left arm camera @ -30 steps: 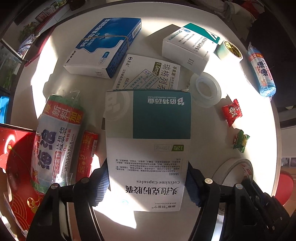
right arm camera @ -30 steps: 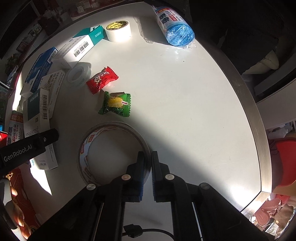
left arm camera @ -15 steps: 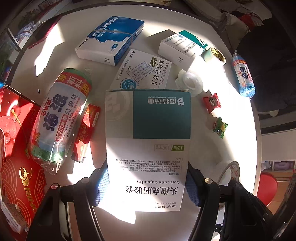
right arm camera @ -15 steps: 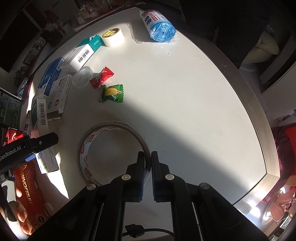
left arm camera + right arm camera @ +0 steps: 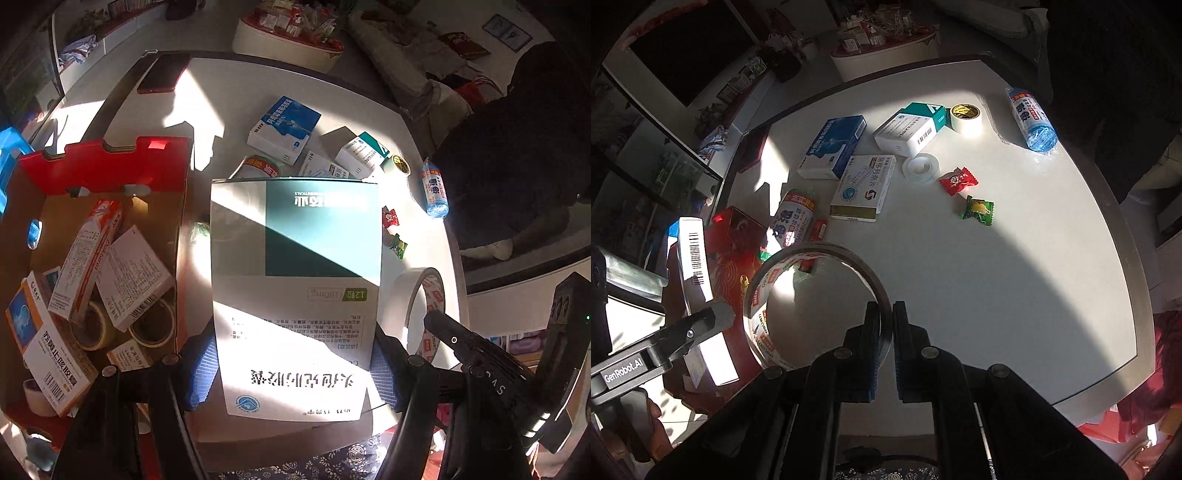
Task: Organize objects
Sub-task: 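Lift and carry the capsule box and tape roll over the cardboard box, then lower both items into the cardboard box and open both grippers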
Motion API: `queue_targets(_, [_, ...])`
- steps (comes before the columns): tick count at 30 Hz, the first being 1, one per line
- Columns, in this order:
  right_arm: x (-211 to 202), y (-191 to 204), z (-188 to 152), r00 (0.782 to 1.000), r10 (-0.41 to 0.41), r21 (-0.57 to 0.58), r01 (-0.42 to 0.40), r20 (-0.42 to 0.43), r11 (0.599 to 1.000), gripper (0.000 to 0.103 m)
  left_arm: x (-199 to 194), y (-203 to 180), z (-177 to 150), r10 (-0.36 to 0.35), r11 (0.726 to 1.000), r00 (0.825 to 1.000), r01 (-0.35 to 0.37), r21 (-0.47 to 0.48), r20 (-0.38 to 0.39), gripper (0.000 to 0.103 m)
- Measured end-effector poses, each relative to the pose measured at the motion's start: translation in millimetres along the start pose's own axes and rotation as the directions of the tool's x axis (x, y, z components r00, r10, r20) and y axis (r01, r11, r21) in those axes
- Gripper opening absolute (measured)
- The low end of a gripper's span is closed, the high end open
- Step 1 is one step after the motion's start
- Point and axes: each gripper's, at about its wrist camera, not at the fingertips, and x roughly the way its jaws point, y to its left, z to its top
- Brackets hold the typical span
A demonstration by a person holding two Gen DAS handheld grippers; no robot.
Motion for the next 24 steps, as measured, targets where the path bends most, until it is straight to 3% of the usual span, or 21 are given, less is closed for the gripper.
queue_targets(8, [19.5, 130.4, 6.5, 0.997, 0.064, -0.182, -0.068, -0.032, 0.981, 0.007, -64.9, 107.3, -6.2, 0.081, 0.99, 0.994, -0.072, -0.125, 0.072, 0.075])
queue_targets(17, [55.7, 225.5, -2.9, 0.998, 0.016, -0.345, -0.034, -0.054, 0.938, 0.008, -68.7, 182.7, -4.9, 0.148, 0.963, 0.987, -0.13, -0.236, 0.062, 0.075])
queue_targets(20, [64.0, 235.6, -5.0, 0.998, 0.002, -0.366, -0.026, -0.064, 0.93, 0.018, -61.1, 189.2, -4.2, 0.169, 0.956, 0.985, -0.157, -0.25, 0.028, 0.076])
queue_targets(22, [65.4, 234.9, -5.9, 0.999, 0.005, -0.364, -0.023, -0.049, 0.931, 0.035, -62.2, 191.2, -5.2, 0.183, 0.954, 0.983, -0.17, -0.247, 0.029, 0.079])
queue_targets(24, [61.9, 231.2, -7.4, 1.0, -0.001, -0.363, -0.009, -0.026, 0.932, 0.042, -65.1, 191.9, -6.8, 0.183, 0.954, 0.982, -0.169, -0.248, 0.035, 0.083])
